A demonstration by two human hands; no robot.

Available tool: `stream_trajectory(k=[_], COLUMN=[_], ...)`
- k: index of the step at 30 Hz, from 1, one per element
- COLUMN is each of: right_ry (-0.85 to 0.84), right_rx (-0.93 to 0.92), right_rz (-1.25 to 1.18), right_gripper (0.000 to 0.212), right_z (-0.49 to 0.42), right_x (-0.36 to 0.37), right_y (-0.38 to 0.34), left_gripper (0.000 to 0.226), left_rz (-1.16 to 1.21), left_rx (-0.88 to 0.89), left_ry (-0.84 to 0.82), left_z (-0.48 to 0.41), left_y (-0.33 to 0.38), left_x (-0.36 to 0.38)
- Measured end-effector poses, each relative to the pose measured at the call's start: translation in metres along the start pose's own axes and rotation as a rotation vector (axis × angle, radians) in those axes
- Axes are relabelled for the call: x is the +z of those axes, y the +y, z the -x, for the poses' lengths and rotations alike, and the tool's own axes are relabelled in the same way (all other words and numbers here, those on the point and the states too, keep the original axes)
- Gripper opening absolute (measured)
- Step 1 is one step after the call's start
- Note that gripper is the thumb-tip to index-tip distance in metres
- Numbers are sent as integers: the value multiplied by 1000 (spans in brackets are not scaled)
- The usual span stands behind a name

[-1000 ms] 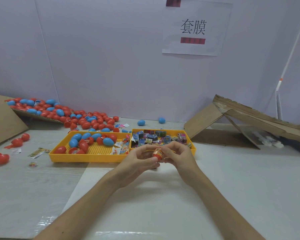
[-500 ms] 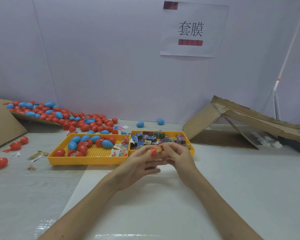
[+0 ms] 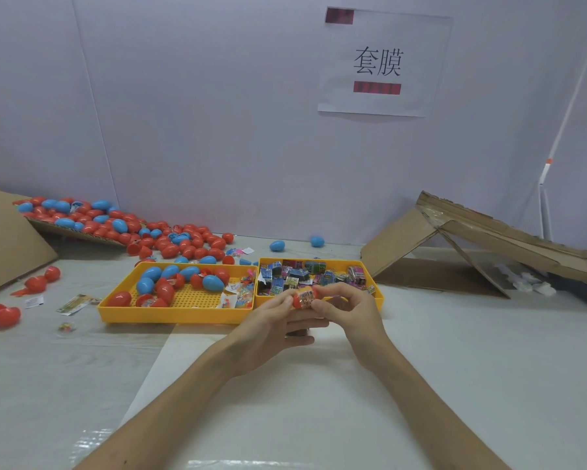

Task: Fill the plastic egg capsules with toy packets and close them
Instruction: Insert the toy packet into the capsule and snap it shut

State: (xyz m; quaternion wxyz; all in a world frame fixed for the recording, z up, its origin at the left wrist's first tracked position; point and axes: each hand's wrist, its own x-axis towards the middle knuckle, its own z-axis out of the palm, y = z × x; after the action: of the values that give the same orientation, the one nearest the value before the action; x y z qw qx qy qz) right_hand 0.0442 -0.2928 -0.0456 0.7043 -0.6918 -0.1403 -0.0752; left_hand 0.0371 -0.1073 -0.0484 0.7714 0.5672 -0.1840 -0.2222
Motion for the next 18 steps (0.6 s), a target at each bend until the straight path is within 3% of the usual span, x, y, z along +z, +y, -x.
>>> stream_trajectory(k=[18], right_ry=[-46], right_rx=[-64], right_rz=[-14], right_gripper=[12], right_z=[0], right_x=[-5], right_y=[2], left_gripper=[42], left_rz=[-7], left_rx=[24], left_ry=[-6], left_z=[1], left_y=[-1], left_x=[1])
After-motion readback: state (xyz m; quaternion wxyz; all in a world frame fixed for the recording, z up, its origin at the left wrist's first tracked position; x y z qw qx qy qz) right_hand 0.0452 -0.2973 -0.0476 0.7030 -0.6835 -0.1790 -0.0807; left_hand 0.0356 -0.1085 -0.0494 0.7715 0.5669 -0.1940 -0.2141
